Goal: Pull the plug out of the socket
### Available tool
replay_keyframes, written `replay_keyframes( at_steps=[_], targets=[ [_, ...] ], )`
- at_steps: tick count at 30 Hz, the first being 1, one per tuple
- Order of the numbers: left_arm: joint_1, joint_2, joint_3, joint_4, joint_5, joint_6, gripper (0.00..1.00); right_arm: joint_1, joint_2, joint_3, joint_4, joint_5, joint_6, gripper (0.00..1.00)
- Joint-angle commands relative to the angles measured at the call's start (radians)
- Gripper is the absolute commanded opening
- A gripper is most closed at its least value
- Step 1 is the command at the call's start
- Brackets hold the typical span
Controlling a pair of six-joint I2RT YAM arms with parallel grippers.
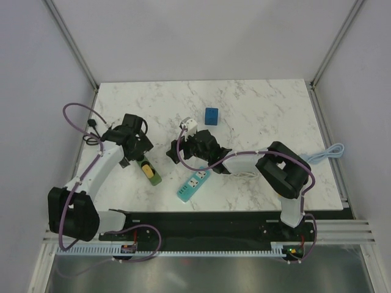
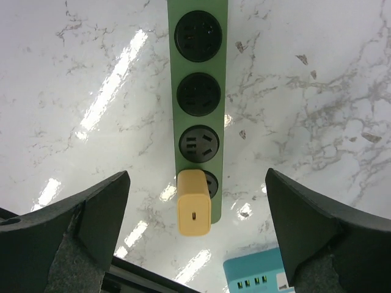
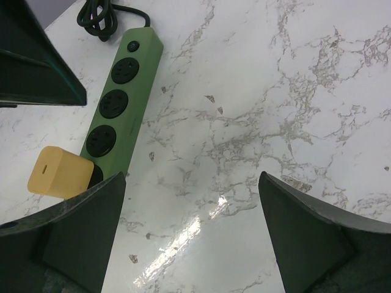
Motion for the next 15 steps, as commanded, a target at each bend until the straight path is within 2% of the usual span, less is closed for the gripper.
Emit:
replay_keyframes(
  at_steps=[1, 6, 10, 15],
  targets=[
    [-0.001, -0.087, 0.013, -0.053, 0.049, -0.024, 1.00, 0.001, -0.001, 0.033, 0.000, 0.002, -0.004, 0.98],
    [-0.005, -0.194, -0.012, -0.053, 0.174, 0.028, 0.93, 0.001, -0.004, 0.033, -0.010, 0.009, -0.010, 0.98],
    [-0.027, -0.219, -0.042, -0.060, 0.256, 0.042, 0.86, 0.001, -0.008, 0.030, -0.024, 0.021, -0.016, 0.98],
    [-0.122, -0.185, -0.072, -0.077, 0.220, -0.030, 0.86, 0.001, -0.012, 0.029, -0.023, 0.027, -0.018, 0.98]
  ],
)
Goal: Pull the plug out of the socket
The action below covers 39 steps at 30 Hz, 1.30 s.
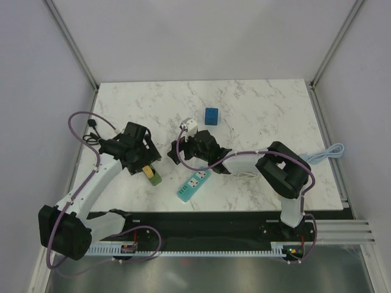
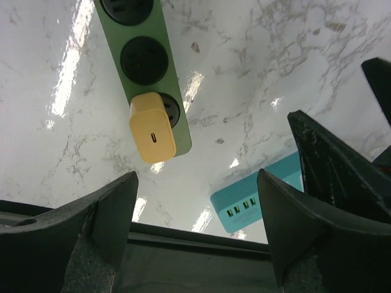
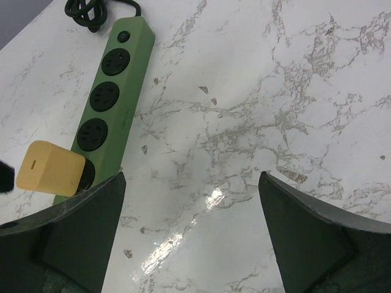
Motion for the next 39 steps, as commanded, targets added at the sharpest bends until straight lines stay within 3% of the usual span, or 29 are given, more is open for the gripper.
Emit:
replay_keyframes(
  at_steps=[1, 11, 18, 24, 33, 36, 37, 39],
  targets=[
    [-0.049, 0.040, -0.018, -0.039, -0.022, -0.047, 0.86, 0.003, -0.012, 0.028, 0.008, 0.017, -0.016, 0.98],
    [-0.089, 0.083, -0.043, -0.108, -0.159, -0.167, 0.80, -0.003, -0.010, 0.028, -0.007, 0.026, -0.019, 0.98],
    [-0.089, 0.150, -0.058, -0.068, -0.222, -0.169, 0.78, -0.005, -0.012, 0.028, 0.002, 0.003, 0.001, 0.98],
    [-0.088, 0.176, -0.072, 0.001, -0.224, -0.143, 0.68, -0.006, 0.001, 0.032, 0.000, -0.011, 0.009, 0.98],
    [-0.074, 0.210, -0.083, 0.047, -0.248, -0.098, 0.38, -0.005, 0.047, 0.075, -0.004, -0.126, 0.058, 0.98],
    [-0.071, 0.184, -0.086, 0.056, -0.250, -0.072, 0.23, -0.005, 0.088, 0.109, 0.013, -0.234, 0.107, 0.98],
    [-0.069, 0.175, -0.089, 0.055, -0.250, -0.068, 0.02, -0.003, 0.102, 0.123, 0.014, -0.265, 0.121, 0.98],
    [-0.069, 0.132, -0.102, 0.056, -0.244, -0.063, 0.02, 0.006, 0.140, 0.153, 0.028, -0.334, 0.157, 0.93]
  ],
)
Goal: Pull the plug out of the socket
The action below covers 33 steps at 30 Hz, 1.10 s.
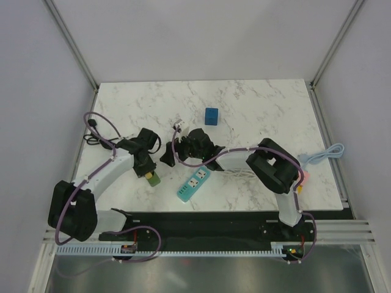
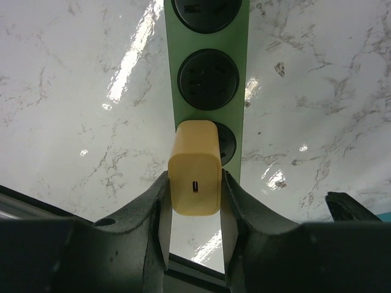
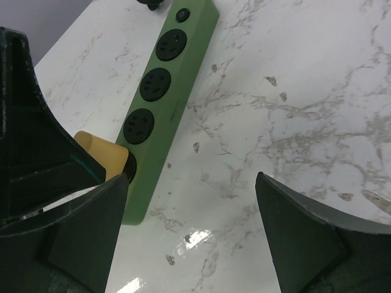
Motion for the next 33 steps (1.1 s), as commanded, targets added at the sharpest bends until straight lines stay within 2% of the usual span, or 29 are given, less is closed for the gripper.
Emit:
replay_keyframes(
  at_steps=[1, 9, 13, 17, 23, 31, 33],
  targets=[
    [0.011, -0.074, -0.028, 0.043, -0.051, 0.042, 0.02, 0.010, 0.053, 0.066, 0.048, -0.158, 0.081, 0.92],
    [0.011, -0.391, -0.185, 0.204, 0.056, 0.158, 0.02, 0.022, 0.145, 0.133, 0.065, -0.171, 0.225, 0.91],
    [0.011, -0.483, -0.220, 0.253, 0.082, 0.178, 0.02, 0.027, 0.199, 0.186, 0.045, -0.174, 0.299, 0.89],
    [0.011, -0.502, -0.226, 0.252, 0.090, 0.192, 0.02, 0.029, 0.265, 0.218, 0.089, -0.223, 0.417, 0.87],
    [0.011, -0.498, -0.227, 0.256, 0.098, 0.183, 0.02, 0.038, 0.340, 0.261, 0.168, -0.294, 0.510, 0.76],
    [0.011, -0.490, -0.223, 0.278, 0.099, 0.184, 0.02, 0.044, 0.397, 0.272, 0.335, -0.372, 0.645, 0.72],
    [0.012, -0.485, -0.219, 0.278, 0.099, 0.184, 0.02, 0.044, 0.405, 0.276, 0.344, -0.378, 0.650, 0.66]
  ],
)
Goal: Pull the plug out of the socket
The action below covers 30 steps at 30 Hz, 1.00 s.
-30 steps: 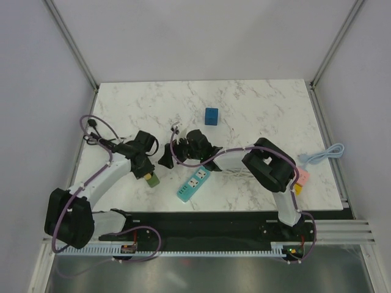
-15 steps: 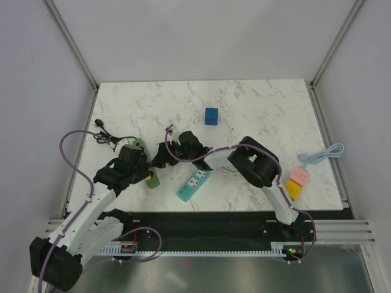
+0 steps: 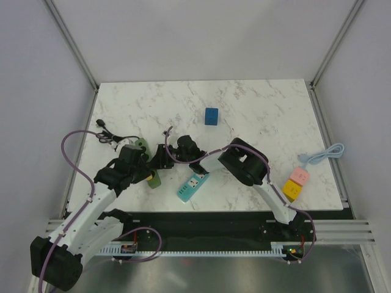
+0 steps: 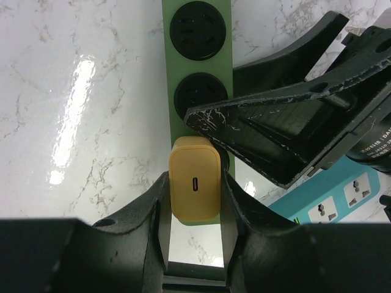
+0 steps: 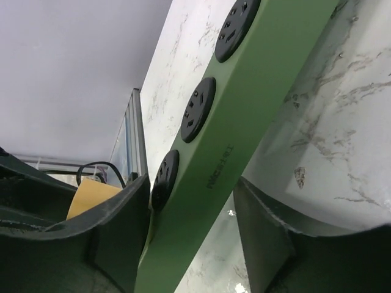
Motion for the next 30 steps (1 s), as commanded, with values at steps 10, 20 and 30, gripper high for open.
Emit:
replay_keyframes(
  at_steps=[10, 20, 30],
  targets=[
    [0.000, 0.008, 0.101, 0.051, 0.014, 0.041, 0.02, 0.012, 0.043, 0.065, -0.013, -0.059, -0.042, 0.00],
    [0.009, -0.082, 0.176, -0.020, -0.040, 0.044, 0.02, 0.017, 0.072, 0.082, -0.085, -0.042, -0.070, 0.00],
    [0.008, -0.138, 0.162, -0.033, -0.019, 0.047, 0.02, 0.017, 0.101, 0.107, -0.132, 0.010, -0.078, 0.00]
  ],
)
